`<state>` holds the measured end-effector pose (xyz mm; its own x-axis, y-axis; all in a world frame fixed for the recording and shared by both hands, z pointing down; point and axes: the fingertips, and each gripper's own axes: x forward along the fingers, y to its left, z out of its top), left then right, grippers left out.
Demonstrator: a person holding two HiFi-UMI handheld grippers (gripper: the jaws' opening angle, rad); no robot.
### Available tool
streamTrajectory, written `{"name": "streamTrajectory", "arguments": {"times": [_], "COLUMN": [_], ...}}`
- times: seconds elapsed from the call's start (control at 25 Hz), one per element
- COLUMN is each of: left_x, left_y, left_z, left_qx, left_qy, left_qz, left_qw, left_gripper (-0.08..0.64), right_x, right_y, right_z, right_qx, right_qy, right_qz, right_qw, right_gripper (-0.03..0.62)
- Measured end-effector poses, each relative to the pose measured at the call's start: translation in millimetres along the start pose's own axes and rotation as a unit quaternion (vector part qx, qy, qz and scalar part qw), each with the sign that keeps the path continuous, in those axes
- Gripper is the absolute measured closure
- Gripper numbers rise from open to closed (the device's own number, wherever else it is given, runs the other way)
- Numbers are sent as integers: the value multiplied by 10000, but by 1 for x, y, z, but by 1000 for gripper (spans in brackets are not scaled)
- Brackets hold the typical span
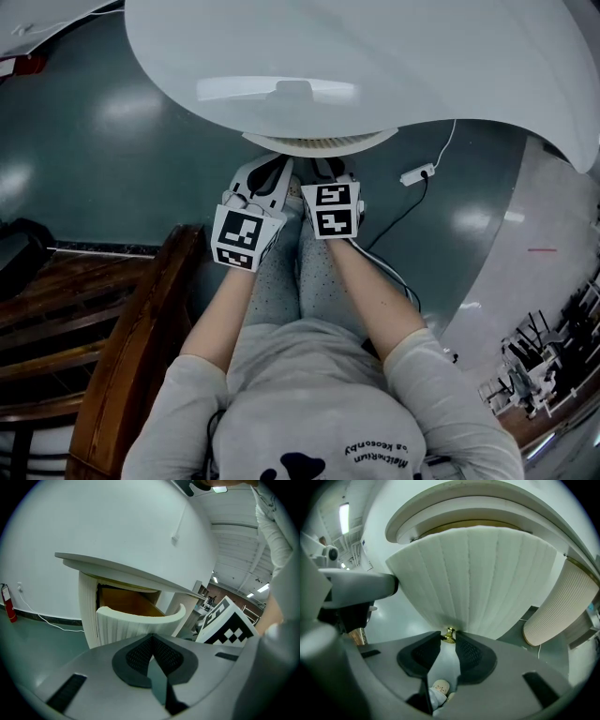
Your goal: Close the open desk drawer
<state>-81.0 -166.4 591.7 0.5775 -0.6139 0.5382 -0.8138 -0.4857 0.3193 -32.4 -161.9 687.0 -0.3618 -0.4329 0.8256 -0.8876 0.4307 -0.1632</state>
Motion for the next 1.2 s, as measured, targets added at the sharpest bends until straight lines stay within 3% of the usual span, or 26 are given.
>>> {"name": "streamTrajectory", "arguments": {"times": [0.64,0.84,1.2], "left_x": [23,29,39], "left_y": [31,39,52], "left_z": [32,42,55], "left_qx": [90,335,289], "left_qy": [-295,-326,-535], "left_qz": [167,290,317], "left_qw": [9994,9985,9976], "left_gripper": [554,554,554], "right_x": [22,26,36], "right_y": [-12,-16,-21], "right_z": [44,56,71], "right_qx": [-127,-166,-225], "right_qy": [-293,-351,-404], "right_qz": [-1,3,-18], "right_qw": [9995,9992,9989], "right_gripper": [483,483,483]}}
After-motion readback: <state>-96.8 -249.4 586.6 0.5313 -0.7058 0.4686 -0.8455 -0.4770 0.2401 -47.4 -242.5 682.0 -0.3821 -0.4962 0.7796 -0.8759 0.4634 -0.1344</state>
